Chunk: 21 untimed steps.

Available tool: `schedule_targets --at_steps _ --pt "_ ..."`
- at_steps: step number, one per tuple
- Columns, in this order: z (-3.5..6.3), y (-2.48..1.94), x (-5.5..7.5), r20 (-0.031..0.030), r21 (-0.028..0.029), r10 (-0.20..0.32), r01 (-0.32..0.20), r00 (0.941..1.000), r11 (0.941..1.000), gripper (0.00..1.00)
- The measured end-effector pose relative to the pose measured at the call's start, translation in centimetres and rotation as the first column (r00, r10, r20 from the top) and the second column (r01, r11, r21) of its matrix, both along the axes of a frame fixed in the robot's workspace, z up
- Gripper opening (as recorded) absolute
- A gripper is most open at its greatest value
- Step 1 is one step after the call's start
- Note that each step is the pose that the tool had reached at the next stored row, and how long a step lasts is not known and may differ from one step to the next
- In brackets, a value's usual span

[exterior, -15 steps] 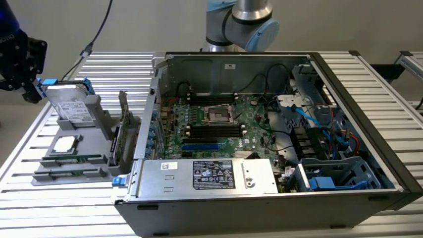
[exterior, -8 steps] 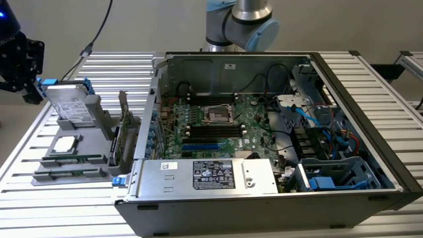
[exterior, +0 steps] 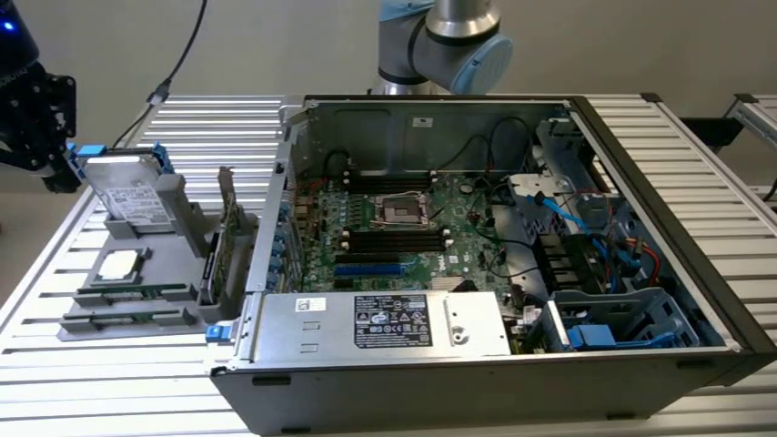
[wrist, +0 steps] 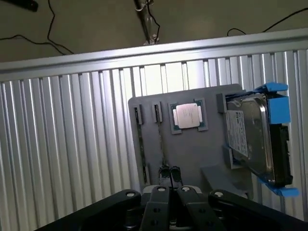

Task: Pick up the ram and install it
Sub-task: 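Pick up the ram and move it above insertion slot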

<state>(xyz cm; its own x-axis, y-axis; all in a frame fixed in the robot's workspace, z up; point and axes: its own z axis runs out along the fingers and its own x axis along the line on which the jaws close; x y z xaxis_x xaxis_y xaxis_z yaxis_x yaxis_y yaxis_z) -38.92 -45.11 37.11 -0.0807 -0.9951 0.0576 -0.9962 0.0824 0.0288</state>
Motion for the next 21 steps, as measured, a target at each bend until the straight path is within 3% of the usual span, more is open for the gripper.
schedule_targets --at_steps 4,8,15,16,17,19,21 --pt "-0.02 0.00 0.00 0.0001 -0.0008 0.073 -0.073 0.9973 0.9973 0.10" --pt "-0.01 0.00 -0.07 -0.0005 -0.0044 0.141 -0.141 0.9900 0.9900 0.10" --pt "-0.02 0.00 -0.09 -0.0004 -0.0045 0.151 -0.151 0.9885 0.9885 0.11" --pt "-0.01 0.00 -0.09 -0.0004 -0.0045 0.151 -0.151 0.9885 0.9885 0.24" --pt "-0.01 0.00 -0.08 -0.0004 -0.0045 0.151 -0.151 0.9885 0.9885 0.24" --pt "-0.01 0.00 -0.09 -0.0004 -0.0045 0.151 -0.151 0.9885 0.9885 0.36" --pt "-0.02 0.00 -0.09 -0.0004 -0.0045 0.151 -0.151 0.9885 0.9885 0.36"
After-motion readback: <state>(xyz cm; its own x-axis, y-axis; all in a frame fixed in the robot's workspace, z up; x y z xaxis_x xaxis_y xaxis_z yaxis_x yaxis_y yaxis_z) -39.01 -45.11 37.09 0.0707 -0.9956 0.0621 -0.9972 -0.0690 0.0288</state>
